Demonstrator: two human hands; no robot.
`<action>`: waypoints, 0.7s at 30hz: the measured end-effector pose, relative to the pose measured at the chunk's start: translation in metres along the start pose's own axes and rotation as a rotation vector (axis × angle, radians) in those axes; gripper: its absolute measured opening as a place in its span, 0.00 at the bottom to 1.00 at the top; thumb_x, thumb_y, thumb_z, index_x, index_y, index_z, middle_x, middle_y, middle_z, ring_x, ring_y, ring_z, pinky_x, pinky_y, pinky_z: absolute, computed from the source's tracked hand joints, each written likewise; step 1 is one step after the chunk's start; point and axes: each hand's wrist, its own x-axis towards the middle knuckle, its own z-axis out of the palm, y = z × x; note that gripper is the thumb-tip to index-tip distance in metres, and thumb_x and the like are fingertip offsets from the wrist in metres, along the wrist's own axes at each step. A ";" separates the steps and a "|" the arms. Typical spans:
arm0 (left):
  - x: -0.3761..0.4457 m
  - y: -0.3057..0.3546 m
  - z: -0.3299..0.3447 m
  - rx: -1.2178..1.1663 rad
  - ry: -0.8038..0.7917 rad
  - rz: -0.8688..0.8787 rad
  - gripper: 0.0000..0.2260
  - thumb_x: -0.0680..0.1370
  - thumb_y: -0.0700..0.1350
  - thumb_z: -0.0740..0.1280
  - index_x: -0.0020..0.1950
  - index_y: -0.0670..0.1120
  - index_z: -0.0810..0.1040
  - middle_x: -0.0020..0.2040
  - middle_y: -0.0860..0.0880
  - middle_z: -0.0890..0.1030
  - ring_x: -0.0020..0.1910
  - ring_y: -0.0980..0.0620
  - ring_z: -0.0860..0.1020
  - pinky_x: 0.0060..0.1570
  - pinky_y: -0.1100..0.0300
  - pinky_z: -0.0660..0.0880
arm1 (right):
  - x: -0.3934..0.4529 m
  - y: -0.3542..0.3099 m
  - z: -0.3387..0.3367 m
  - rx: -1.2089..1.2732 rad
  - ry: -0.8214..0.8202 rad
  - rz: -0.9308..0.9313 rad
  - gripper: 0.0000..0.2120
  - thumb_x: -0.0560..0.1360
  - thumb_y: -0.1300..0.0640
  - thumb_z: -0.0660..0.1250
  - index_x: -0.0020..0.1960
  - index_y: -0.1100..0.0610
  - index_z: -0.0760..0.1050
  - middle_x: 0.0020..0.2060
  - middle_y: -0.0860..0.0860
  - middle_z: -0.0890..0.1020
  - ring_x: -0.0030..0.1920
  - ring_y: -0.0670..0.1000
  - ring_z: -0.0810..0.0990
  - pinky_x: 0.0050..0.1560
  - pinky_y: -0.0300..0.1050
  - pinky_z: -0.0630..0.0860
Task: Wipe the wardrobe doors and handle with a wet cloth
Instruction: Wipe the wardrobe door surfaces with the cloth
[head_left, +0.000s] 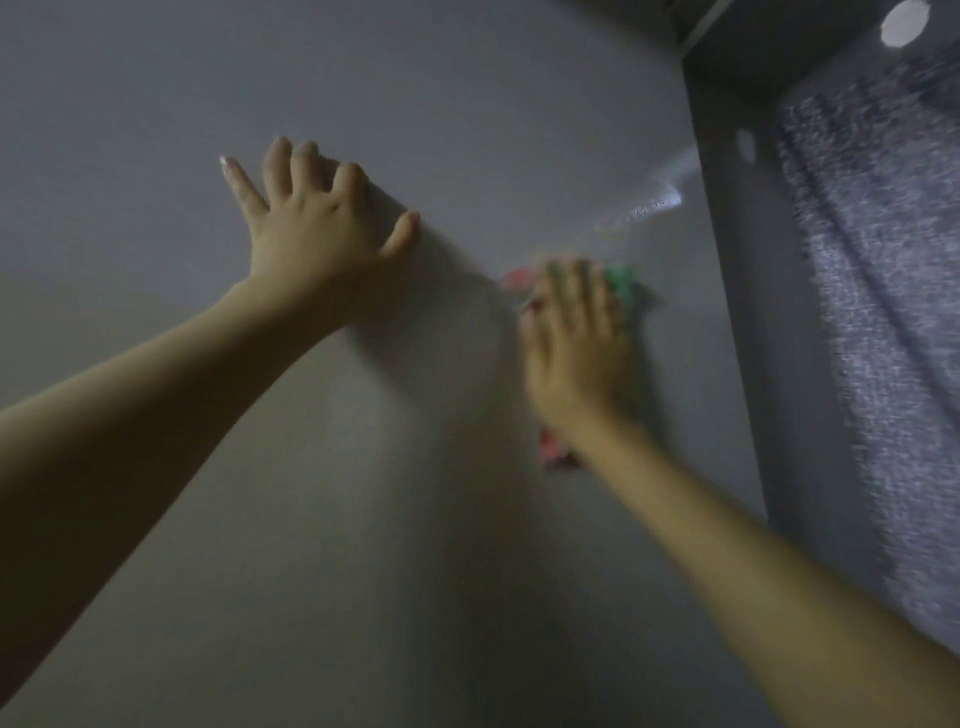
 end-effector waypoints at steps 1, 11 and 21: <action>-0.003 0.000 -0.001 -0.003 0.003 0.018 0.29 0.79 0.63 0.53 0.71 0.44 0.65 0.76 0.38 0.56 0.76 0.39 0.48 0.70 0.35 0.36 | -0.023 -0.011 -0.003 0.033 -0.014 -0.233 0.25 0.80 0.49 0.50 0.72 0.60 0.67 0.70 0.60 0.69 0.72 0.63 0.64 0.74 0.58 0.54; -0.069 -0.050 -0.015 -0.018 -0.017 0.065 0.31 0.74 0.61 0.48 0.72 0.49 0.66 0.73 0.43 0.64 0.74 0.43 0.55 0.72 0.40 0.36 | 0.027 -0.023 0.006 0.028 0.003 0.203 0.31 0.78 0.45 0.41 0.75 0.57 0.62 0.73 0.59 0.65 0.73 0.62 0.61 0.74 0.55 0.47; -0.100 -0.087 -0.017 -0.034 0.037 0.054 0.34 0.73 0.60 0.48 0.73 0.43 0.64 0.72 0.41 0.66 0.75 0.44 0.57 0.72 0.39 0.37 | 0.040 -0.032 0.005 0.071 -0.041 -0.155 0.27 0.79 0.47 0.46 0.76 0.56 0.59 0.74 0.58 0.64 0.74 0.61 0.60 0.74 0.54 0.50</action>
